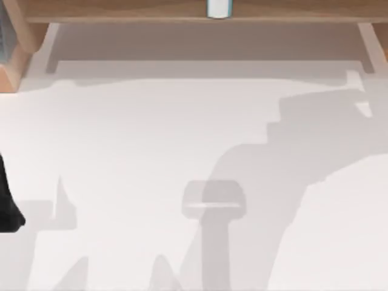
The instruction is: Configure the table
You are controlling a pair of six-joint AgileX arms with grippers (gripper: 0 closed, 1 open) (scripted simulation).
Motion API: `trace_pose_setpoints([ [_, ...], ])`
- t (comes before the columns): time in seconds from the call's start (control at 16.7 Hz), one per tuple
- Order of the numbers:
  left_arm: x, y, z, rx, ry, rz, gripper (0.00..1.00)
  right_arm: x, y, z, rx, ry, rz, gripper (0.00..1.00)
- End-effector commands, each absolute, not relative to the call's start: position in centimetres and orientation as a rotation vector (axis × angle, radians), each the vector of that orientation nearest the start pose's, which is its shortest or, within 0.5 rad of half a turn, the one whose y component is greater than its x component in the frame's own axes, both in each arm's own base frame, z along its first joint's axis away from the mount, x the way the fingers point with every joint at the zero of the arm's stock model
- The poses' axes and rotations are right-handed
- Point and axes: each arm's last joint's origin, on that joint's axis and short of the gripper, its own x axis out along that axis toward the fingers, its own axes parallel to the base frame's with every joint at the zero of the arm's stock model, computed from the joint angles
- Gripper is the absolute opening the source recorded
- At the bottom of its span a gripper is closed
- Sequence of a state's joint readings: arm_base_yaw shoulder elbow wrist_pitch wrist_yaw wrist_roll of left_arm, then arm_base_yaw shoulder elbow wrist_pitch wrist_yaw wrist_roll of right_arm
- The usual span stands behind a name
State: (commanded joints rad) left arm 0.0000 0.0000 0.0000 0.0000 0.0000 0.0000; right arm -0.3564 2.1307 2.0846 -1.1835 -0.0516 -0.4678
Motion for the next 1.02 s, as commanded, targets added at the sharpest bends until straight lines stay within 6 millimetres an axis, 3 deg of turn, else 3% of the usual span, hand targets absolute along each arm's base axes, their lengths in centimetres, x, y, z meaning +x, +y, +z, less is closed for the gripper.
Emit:
trace_pose_setpoints([
  [0.24,10.6,-0.1,16.0,0.0,0.0,0.0,1.0,38.3,-12.2,30.1,-0.159,1.187,0.024,0.0],
  [0.42,10.6,-0.1,16.0,0.0,0.0,0.0,1.0,35.1,-10.2,29.9,-0.142,1.183,0.022,0.0],
  [0.66,10.6,-0.1,16.0,0.0,0.0,0.0,1.0,31.0,-7.8,27.6,-0.109,1.217,0.024,0.0],
  [1.02,10.6,-0.1,16.0,0.0,0.0,0.0,1.0,25.3,-5.1,21.4,-0.055,1.332,0.022,0.0],
])
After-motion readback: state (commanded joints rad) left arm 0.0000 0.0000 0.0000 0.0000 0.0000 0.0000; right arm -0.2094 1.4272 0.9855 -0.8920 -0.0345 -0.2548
